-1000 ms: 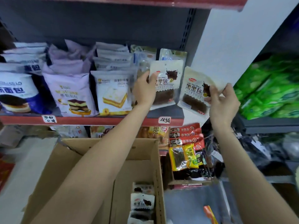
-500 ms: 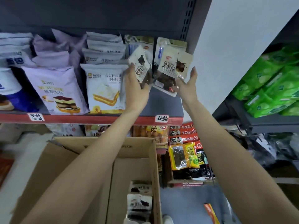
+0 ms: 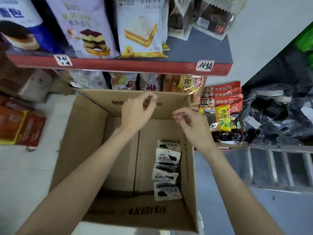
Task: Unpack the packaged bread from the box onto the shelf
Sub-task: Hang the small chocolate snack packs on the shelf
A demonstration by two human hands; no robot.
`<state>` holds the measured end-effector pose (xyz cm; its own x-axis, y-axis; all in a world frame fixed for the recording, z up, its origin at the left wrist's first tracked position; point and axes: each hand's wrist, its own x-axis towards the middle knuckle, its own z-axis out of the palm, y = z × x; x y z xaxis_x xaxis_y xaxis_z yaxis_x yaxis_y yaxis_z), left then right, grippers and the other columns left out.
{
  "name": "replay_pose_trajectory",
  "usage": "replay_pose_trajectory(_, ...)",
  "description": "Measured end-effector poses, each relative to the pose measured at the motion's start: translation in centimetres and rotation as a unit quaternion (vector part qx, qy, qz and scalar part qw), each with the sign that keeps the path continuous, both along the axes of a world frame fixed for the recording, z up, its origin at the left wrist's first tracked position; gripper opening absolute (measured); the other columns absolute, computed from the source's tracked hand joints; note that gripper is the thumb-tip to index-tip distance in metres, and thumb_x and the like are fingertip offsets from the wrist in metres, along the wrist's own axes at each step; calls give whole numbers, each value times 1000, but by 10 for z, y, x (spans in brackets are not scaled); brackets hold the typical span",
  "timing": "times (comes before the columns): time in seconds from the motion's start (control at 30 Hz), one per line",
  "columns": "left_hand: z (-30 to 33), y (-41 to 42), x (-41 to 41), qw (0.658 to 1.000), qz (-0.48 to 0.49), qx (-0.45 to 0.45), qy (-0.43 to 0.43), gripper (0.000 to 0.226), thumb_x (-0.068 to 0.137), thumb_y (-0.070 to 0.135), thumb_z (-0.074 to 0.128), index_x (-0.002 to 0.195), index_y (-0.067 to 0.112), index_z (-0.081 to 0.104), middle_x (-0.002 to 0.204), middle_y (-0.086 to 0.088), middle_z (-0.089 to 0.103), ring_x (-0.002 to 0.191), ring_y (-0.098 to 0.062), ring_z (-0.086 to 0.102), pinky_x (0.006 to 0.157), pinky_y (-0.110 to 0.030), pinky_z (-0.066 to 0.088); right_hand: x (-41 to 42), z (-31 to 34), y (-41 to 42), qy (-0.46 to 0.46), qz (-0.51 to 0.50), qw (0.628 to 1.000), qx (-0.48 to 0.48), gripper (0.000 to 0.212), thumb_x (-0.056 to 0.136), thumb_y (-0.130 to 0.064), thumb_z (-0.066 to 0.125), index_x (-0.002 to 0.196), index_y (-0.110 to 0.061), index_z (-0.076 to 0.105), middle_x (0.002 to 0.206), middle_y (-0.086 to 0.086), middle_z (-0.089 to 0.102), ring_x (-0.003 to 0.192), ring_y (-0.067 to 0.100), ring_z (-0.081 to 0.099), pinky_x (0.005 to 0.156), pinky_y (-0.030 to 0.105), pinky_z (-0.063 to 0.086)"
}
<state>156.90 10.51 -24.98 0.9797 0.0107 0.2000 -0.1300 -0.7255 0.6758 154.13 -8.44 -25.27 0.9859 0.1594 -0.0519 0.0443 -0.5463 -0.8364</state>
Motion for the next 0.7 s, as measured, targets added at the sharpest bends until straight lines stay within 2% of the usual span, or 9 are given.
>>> replay_pose_trajectory(0.1, -55, 36, -32, 987, -32, 100, 121, 20, 92, 34, 52, 106, 27, 64, 93, 9, 71, 84, -10, 67, 76, -31, 55, -16, -54, 21, 50, 49, 986, -149, 24, 91, -5, 51, 109, -15, 65, 104, 3, 69, 92, 20, 65, 85, 35, 53)
replay_pose_trajectory(0.2, -110, 52, -62, 945, -68, 150, 284, 25, 91, 31, 58, 116, 27, 60, 107, 10, 68, 96, -10, 64, 82, -25, 51, -30, -110, 37, 93, 85, 951, -282, 32, 90, -4, 48, 116, -17, 61, 116, 6, 62, 111, 27, 53, 97, 36, 44)
replay_pose_trajectory(0.3, -155, 54, -82, 924, -66, 163, 340, 28, 89, 37, 59, 115, 27, 59, 109, 9, 66, 98, -11, 63, 83, -29, 52, -49, -157, 51, 144, 32, 939, -310, 42, 89, -3, 48, 128, -18, 51, 129, 8, 52, 122, 29, 40, 106, 38, 36)
replay_pose_trajectory(0.37, -177, 49, -90, 900, -123, 166, 384, 38, 87, 34, 62, 123, 28, 54, 122, 8, 61, 110, -12, 57, 90, -30, 49, -60, -181, 56, 173, 14, 921, -348, 49, 90, -3, 50, 136, -19, 42, 137, 8, 44, 127, 28, 36, 107, 39, 36)
replay_pose_trajectory(0.47, -194, 34, -105, 851, -244, 199, 419, 58, 83, 32, 68, 135, 28, 43, 139, 2, 46, 126, -19, 43, 102, -35, 38, -70, -200, 51, 184, -13, 900, -395, 53, 90, -4, 51, 139, -19, 37, 141, 9, 40, 123, 28, 42, 103, 41, 41)
replay_pose_trajectory(0.53, -207, 23, -116, 840, -280, 206, 416, 59, 82, 33, 69, 135, 30, 44, 141, 2, 44, 127, -20, 41, 103, -36, 36, -71, -202, 47, 195, -26, 894, -401, 51, 91, 0, 45, 138, -17, 37, 140, 11, 41, 115, 28, 52, 95, 40, 47)
replay_pose_trajectory(0.6, -220, 15, -124, 848, -277, 196, 407, 44, 85, 32, 67, 127, 30, 53, 136, 2, 50, 124, -20, 45, 99, -34, 38, -70, -204, 46, 188, -20, 889, -418, 45, 93, 1, 40, 136, -13, 39, 135, 13, 45, 107, 29, 59, 88, 37, 50)
replay_pose_trajectory(0.7, -227, 13, -127, 881, -221, 152, 391, 19, 91, 29, 60, 109, 25, 64, 116, 0, 63, 106, -16, 56, 89, -29, 46, -66, -207, 46, 191, -1, 879, -437, 32, 95, 4, 35, 118, -5, 56, 110, 15, 65, 95, 27, 66, 77, 34, 53)
